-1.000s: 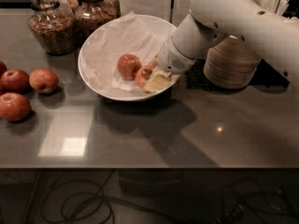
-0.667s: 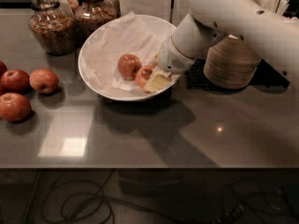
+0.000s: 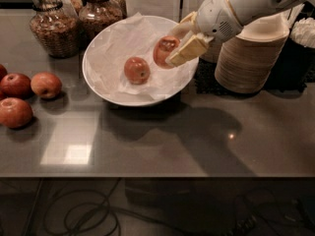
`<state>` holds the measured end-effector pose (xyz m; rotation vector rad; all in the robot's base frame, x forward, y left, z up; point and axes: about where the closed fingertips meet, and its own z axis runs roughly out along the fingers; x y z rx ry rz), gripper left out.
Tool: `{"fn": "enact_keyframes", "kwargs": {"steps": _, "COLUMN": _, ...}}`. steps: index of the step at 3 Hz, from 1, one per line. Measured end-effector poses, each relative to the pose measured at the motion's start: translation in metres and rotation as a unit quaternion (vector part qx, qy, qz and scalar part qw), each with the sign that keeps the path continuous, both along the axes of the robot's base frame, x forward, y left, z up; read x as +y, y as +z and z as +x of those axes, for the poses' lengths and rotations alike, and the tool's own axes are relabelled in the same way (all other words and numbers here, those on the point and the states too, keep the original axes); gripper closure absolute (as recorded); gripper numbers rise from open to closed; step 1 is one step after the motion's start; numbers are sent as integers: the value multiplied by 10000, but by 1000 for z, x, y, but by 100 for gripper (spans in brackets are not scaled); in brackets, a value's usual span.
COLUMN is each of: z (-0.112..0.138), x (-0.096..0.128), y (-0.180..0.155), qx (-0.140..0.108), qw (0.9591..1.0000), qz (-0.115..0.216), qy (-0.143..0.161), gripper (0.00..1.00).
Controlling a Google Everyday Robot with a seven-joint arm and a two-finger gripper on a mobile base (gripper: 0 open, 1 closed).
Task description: Pick apple from white bowl
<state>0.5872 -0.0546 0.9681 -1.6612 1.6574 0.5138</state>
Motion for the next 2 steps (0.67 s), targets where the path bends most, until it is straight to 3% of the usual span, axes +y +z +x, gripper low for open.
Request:
{"fn": "enact_keyframes", "kwargs": {"steps": 1, "z": 4, "x": -13, "y": 50, "qx": -283, "qw": 9978, "qz": 591, "qy": 98, "gripper": 100}}
{"fn": "enact_keyframes", "kwargs": {"steps": 2, "z": -1, "x": -13, "y": 67, "qx": -379, "qw": 9956, "qz": 831, "qy": 202, "gripper": 100}}
